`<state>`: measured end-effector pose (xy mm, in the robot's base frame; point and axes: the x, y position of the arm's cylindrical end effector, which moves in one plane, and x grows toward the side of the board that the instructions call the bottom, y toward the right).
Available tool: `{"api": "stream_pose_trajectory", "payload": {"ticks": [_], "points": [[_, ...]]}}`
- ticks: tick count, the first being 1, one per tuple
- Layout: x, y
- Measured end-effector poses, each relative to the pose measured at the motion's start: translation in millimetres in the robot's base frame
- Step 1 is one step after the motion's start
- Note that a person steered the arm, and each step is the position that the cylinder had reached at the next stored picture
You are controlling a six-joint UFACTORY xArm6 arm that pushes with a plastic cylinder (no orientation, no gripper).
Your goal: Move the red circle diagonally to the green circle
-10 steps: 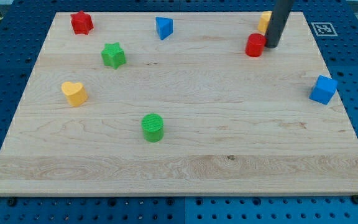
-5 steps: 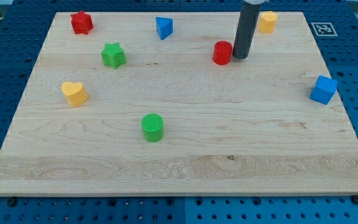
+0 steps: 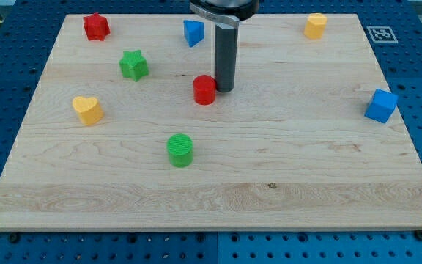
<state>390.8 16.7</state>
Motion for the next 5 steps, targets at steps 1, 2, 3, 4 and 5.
{"api": "stream_pose_trajectory", "payload": {"ticks": [1,2,3,4,5], "points": [[19.6,-28.1],[51.4,-89.9],[65.4,-119.7],[33.2,-109.8],[3.7,-116.8]]}}
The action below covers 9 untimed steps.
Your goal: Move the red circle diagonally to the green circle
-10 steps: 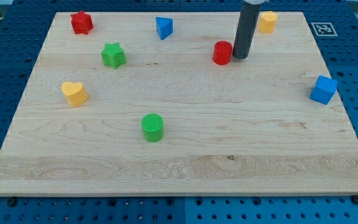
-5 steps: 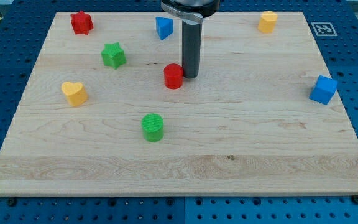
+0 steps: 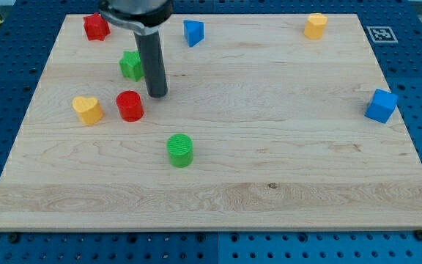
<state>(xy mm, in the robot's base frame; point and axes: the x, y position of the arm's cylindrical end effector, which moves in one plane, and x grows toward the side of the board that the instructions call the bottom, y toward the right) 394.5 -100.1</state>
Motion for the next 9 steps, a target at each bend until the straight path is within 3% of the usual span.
{"api": "stream_pose_trajectory", "payload": {"ticks": [1,3,5,6,8,9], "points": [[8.1,-36.9],[77.9,-50.2],[57.1,-22.2],[78.9,-21.7],[108.0,-91.6],[104.7,-68.7]]}}
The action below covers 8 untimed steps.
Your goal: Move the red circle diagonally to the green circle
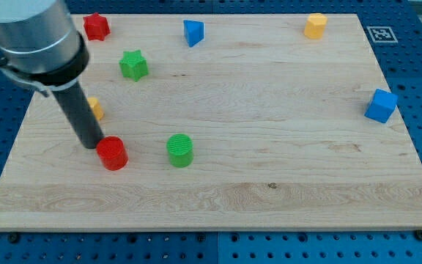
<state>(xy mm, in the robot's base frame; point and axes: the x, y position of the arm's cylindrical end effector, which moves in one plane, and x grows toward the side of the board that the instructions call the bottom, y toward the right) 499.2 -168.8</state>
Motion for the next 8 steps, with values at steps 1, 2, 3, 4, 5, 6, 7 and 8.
{"api": "stream_pose_trajectory", "payload": {"ticks": [1,2,3,4,5,6,7,8], "points": [[-5.4,36.5],[-7.8,69.0],[11.5,68.9],[39.1,30.3],[52.7,-12.3],[43.0,-15.6],[4.8,-13.7],[-11.7,-32.4]]}}
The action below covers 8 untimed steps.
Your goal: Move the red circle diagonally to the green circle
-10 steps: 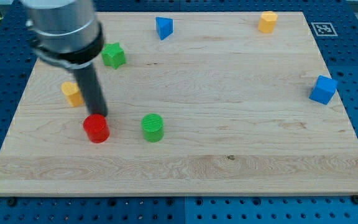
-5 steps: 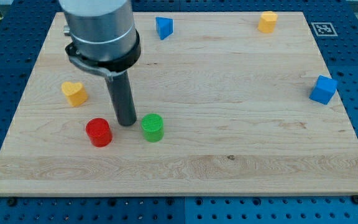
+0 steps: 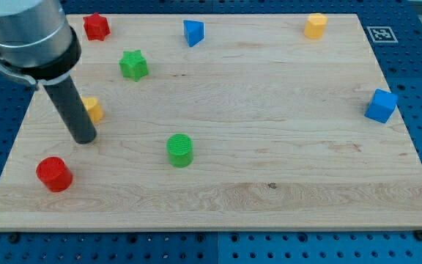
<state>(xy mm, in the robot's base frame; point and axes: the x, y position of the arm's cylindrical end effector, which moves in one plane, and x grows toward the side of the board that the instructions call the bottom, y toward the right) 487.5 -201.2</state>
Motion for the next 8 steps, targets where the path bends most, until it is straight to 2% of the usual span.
{"api": "stream_pose_trajectory", "payload": {"ticks": [2,3,4,6,8], "points": [[-33.8,-27.9],[-35.8,-30.5],[1.6,-26.6],[14.7,28.0],[-28.3,2.3]]}}
